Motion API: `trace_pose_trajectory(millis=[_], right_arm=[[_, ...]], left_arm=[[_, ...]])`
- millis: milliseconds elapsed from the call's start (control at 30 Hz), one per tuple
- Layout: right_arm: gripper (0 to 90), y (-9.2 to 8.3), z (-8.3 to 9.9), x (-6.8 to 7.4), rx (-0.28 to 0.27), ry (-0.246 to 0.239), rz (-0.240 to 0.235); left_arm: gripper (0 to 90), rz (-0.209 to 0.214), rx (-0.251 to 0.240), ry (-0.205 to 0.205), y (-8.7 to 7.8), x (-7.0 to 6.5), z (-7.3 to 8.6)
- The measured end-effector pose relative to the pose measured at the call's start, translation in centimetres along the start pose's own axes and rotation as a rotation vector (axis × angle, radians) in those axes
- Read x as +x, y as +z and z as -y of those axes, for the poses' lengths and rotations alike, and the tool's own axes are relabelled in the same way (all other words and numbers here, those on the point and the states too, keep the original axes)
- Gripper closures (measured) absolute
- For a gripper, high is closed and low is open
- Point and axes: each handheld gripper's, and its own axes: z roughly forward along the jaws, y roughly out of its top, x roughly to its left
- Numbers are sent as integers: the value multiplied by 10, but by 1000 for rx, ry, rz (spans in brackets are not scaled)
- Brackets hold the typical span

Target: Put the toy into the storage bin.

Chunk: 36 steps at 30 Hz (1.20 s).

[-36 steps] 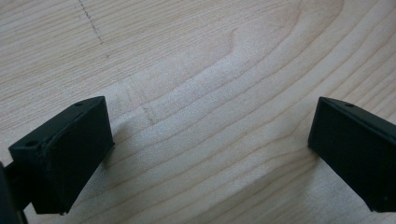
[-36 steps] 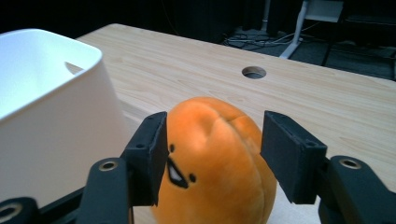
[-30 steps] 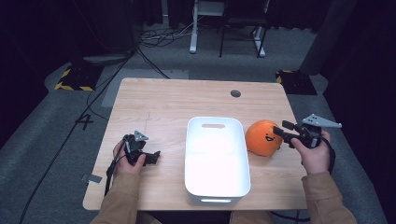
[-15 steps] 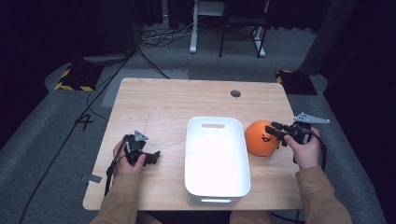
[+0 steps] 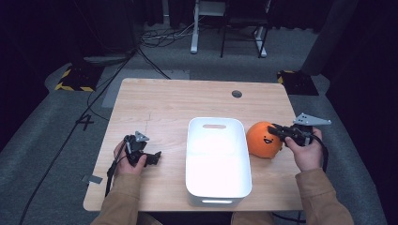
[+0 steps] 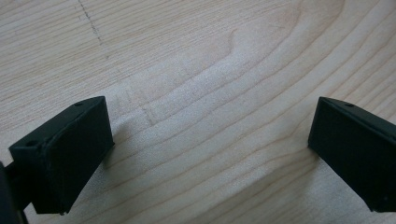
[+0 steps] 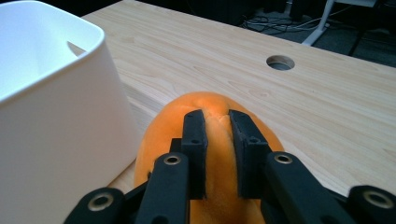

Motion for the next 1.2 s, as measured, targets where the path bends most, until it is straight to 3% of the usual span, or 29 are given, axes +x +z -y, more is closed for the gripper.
trace_pose_trajectory(millis=[633,900,1000,1200], right_arm=[[779,-39,-34,5,-79,-29,-42],[783,-50,-43,6,-85,-45,-81],[784,-54,-46,6,-91,-60,-94],[787,-63,-53,7,-112,-134,-160]], left_arm=[[1,0,0,0,0,0,0],[1,-1,-2,0,0,0,0],[1,0,-2,1,0,0,0],[1,0,-2,1,0,0,0]])
